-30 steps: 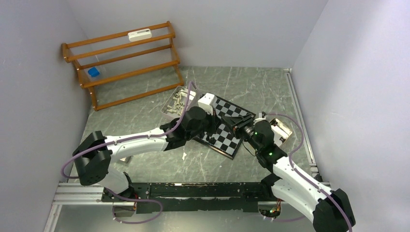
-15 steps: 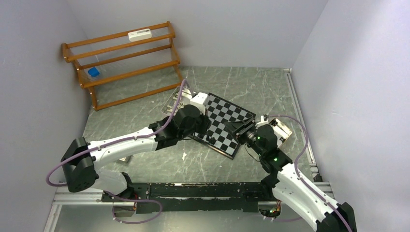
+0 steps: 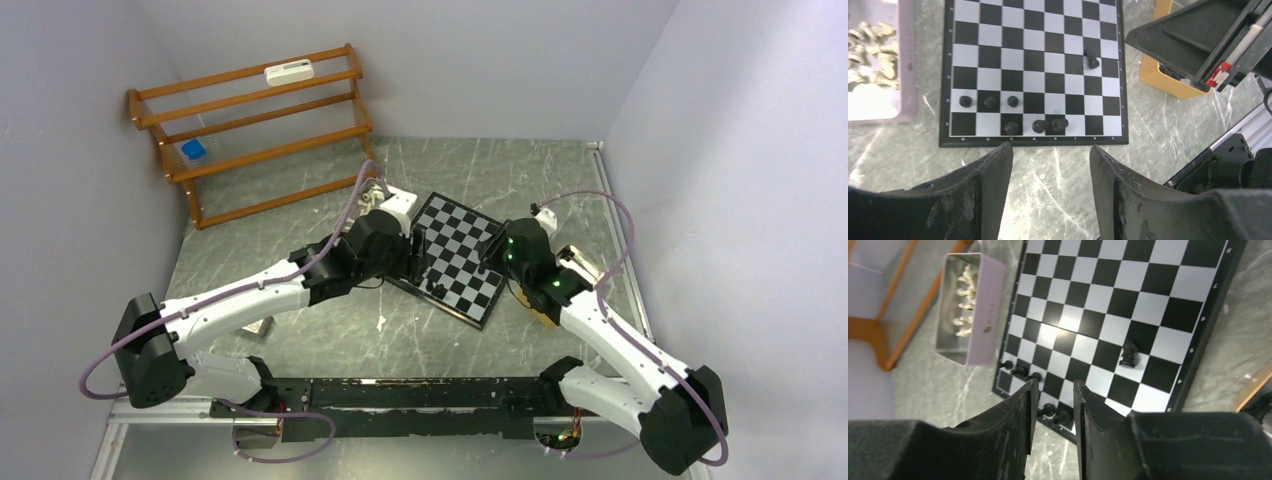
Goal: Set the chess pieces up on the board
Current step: Pick up the chess piece from the storage box.
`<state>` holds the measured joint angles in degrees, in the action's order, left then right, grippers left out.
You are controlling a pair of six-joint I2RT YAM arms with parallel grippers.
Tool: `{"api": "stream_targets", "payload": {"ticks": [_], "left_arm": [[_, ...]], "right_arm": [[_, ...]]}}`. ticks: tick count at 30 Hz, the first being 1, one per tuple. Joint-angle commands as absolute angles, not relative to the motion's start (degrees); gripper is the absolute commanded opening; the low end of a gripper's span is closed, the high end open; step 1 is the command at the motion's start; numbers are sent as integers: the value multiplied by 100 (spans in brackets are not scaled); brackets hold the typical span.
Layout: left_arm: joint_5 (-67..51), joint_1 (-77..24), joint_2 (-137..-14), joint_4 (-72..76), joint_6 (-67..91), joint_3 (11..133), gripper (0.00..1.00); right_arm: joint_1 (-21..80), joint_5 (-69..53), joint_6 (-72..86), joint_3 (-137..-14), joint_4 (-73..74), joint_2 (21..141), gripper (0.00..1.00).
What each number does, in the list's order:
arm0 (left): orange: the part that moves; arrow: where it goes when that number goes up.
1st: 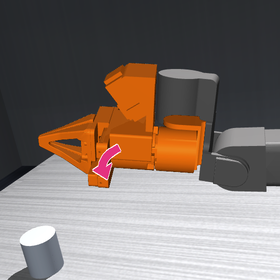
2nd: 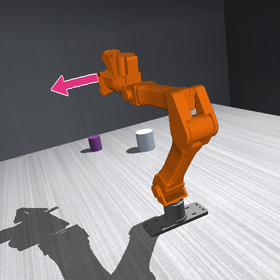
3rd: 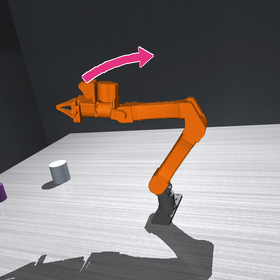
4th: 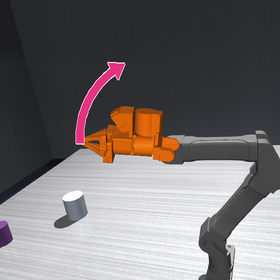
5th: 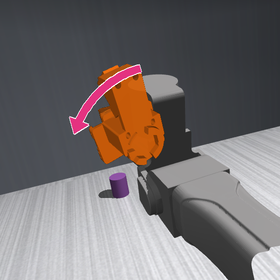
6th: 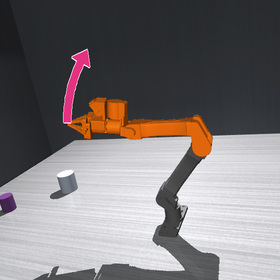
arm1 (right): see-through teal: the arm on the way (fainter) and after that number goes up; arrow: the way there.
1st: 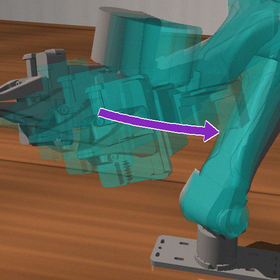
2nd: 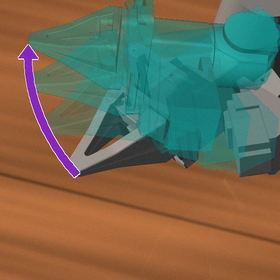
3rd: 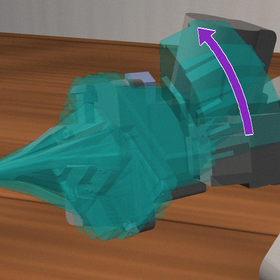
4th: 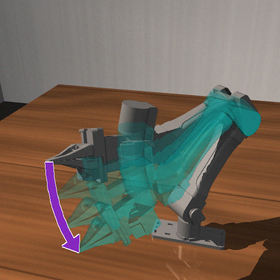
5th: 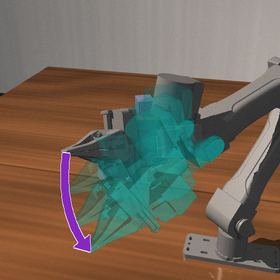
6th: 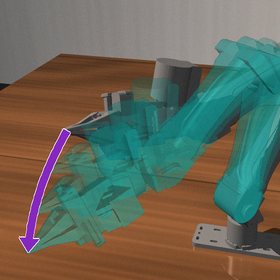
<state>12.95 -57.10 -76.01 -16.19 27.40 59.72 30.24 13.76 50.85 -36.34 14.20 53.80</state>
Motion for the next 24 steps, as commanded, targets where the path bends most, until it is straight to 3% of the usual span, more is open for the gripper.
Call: {"api": "stream_targets", "payload": {"ticks": [1,6,8,9,24], "left_arm": [[738,-5286,-7269,-1782,2597,5943,66],[592,-4991,-6918,-2204,2159,5957,81],[719,-4976,-6779,-2433,1926,5956,95],[791,-4979,-6714,-2560,1818,5954,97],[1113,-4975,-5899,-2533,1292,5177,97]], "right_arm": [[3035,1871,4351,-3987,1740,5897,33],[2731,1736,4273,-4118,1677,6497,28],[2510,1495,4245,-4126,1614,6753,28],[2374,1268,4204,-4123,1548,6886,27],[1847,373,4824,-4307,1344,7942,27]]}}
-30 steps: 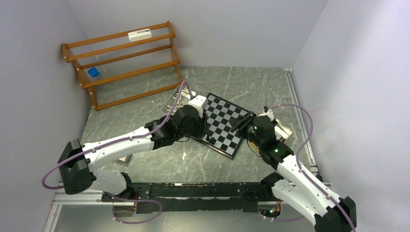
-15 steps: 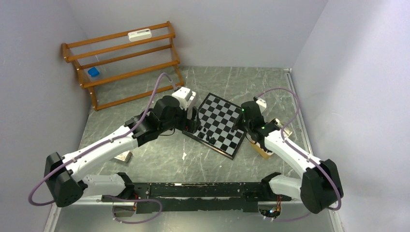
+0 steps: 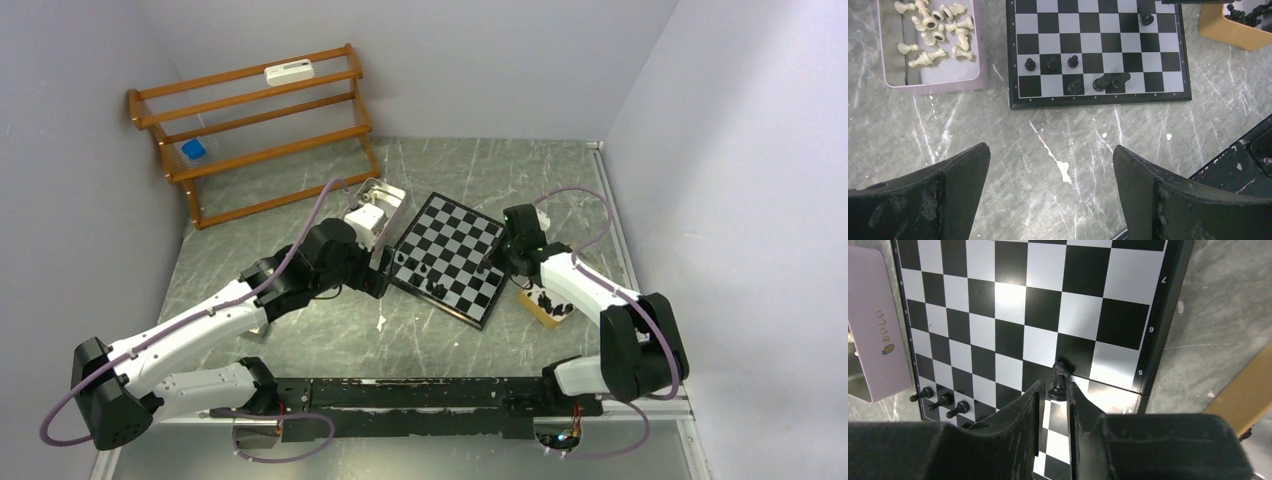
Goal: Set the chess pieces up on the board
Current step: Pick up the chess piece from the storage box.
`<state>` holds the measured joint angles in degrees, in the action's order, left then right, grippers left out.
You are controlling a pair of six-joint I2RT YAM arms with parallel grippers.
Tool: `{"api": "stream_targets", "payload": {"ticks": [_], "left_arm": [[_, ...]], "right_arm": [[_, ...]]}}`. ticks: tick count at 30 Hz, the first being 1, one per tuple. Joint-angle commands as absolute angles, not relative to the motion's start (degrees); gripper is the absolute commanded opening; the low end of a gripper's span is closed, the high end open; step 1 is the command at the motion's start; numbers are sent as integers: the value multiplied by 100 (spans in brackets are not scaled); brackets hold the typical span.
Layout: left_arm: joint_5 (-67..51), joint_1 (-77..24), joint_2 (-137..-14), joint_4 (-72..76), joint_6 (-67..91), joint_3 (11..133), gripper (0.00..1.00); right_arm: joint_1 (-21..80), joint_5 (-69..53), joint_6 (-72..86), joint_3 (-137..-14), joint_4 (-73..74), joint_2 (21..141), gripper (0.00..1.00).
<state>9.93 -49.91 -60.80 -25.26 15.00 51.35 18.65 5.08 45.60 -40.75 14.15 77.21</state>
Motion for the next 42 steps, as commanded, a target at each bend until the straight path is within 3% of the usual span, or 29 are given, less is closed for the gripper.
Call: {"api": "stream_targets", "payload": {"ticks": [1,27,37,42], "left_arm": [[1118,-4982,-5870,-2544,1275,5177,97],[1462,-4982,-5380,-2549,1251,5074,97],[1582,-4978,-5302,-2557,1271,5040,97],[1600,-4976,-5317,-2563,1297,5030,97]], "right_arm": [[1846,455,4862,-4366,1491,8002,27],[2235,1144,5238,-4973,2250,8962,28],[2268,1183,5066,-4878,2107,8918,6],[2294,1248,5006,-4716,1970,8758,3]]}}
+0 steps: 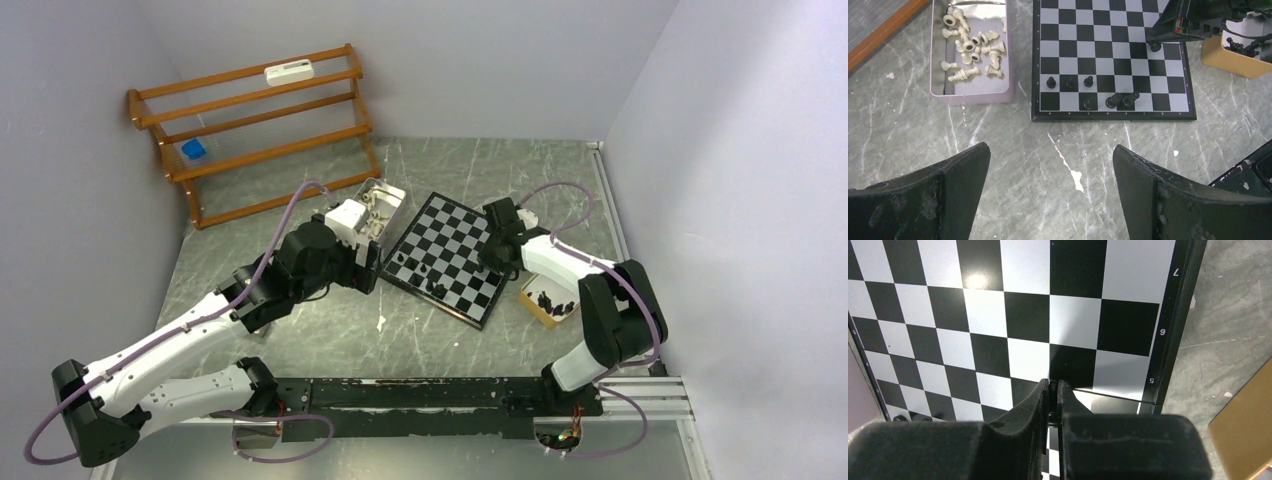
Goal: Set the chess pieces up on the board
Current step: Pick up the chess piece from the storage box, then place the chess piece on the chessboard.
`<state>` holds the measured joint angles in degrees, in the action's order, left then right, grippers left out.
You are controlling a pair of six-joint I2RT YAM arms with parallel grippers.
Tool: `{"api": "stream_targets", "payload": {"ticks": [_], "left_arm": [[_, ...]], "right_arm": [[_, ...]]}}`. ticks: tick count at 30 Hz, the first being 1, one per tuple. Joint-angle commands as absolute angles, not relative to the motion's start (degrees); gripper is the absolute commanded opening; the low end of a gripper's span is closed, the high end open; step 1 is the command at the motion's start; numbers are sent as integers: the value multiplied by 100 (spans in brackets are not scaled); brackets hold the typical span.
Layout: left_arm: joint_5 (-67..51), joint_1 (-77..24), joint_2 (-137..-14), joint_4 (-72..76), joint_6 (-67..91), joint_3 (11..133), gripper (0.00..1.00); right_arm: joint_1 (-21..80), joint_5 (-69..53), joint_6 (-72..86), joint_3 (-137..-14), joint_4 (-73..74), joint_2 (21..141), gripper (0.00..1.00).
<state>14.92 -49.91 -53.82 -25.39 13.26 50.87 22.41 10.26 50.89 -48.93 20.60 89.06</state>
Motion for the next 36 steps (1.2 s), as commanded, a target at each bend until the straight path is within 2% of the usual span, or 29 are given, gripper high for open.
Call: {"api": "stream_targets", "payload": {"ticks": [1,7,11,16,20,26,30,36], "left_arm": [[1593,-4975,-5311,-2547,1316,5016,97],[1121,-4971,-5575,-2408,1983,5000,91],[194,-4666,-6136,-2607,2411,5558,83],[-756,-4070,-6583,-2823,2641,6526,78],[-1143,-3644,-6841,-3175,2632,7102,76],[-1929,-2498,-6820,-3313,2842,6862,77],[-3143,-1257,-6546,-2711,3271,6088,77],[-2791,-848,-6219,-2470,3130,5528,79]], "right_arm": [[2306,1254,4968,-4659,1849,8652,2],[2700,899,3903,-4362,682,7653,3],[2913,214,3044,-4244,56,7138,2],[3205,-1132,2179,-3438,-1792,6581,2],[3688,-1039,1625,-3035,-3053,6263,3],[4402,-788,796,-2955,-4149,6784,3],[4785,-470,489,-2984,-4824,7560,4],[5082,-28,569,-2918,-5762,8538,4]]}}
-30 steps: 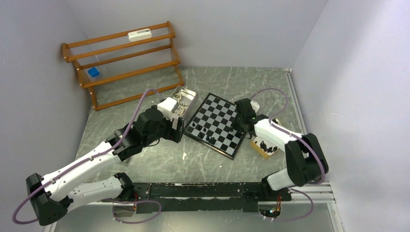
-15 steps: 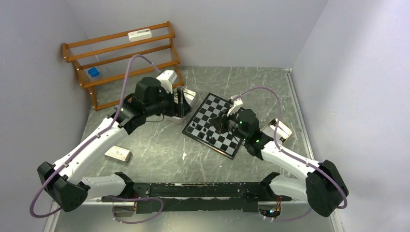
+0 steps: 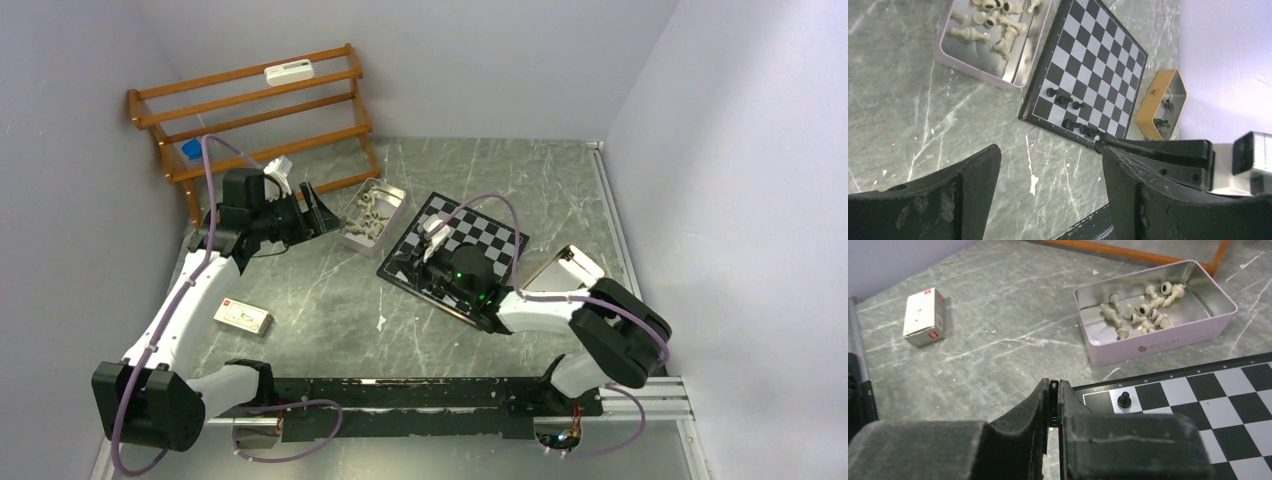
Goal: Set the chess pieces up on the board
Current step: Place the chess piece on the chessboard.
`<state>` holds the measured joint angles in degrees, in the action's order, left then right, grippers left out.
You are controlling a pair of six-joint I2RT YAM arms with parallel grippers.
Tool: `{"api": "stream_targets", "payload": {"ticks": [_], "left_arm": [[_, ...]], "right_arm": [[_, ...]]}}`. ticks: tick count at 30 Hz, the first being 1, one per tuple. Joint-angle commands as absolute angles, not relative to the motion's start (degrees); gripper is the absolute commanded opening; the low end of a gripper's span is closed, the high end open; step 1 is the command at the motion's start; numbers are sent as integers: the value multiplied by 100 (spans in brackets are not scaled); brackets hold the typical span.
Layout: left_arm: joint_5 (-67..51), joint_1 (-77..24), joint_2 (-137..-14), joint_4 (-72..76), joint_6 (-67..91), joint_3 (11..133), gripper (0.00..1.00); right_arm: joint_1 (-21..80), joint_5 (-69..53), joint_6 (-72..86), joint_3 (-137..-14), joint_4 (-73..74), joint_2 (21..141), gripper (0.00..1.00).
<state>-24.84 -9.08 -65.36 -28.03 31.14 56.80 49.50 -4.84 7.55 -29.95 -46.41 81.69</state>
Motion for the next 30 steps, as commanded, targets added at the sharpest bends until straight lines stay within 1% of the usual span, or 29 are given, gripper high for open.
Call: {"api": "stream_targets", "payload": {"ticks": [1,4,10,17,22,24,28,30], "left_arm": [[-2730,-848,-6159,-2479,3056,5458,79],[-2650,-849,-5993,-2396,2855,5238,80],[-2604,-849,-5734,-2306,2363,4859,80],[-2369,-853,-5581,-2427,1883,4667,80],[-2334,-853,-5318,-2297,1879,4469,80],[-2565,-853,-5299,-2202,1896,4448,79],[-2964,-853,-5484,-2224,2051,4570,77],[-2949,-853,-5548,-2264,2143,4637,77]], "right_arm": [[5084,-19,590,-2903,-5849,8668,4],[5095,140,603,-2913,-5999,9038,4],[5141,563,570,-2592,-7227,9729,4],[5150,605,409,-2756,-7371,10193,4],[5176,736,273,-2823,-7185,10229,6],[5187,656,271,-2826,-7117,10132,6],[5210,228,368,-2856,-6839,9704,6],[5234,64,332,-2815,-6922,9666,8]]}}
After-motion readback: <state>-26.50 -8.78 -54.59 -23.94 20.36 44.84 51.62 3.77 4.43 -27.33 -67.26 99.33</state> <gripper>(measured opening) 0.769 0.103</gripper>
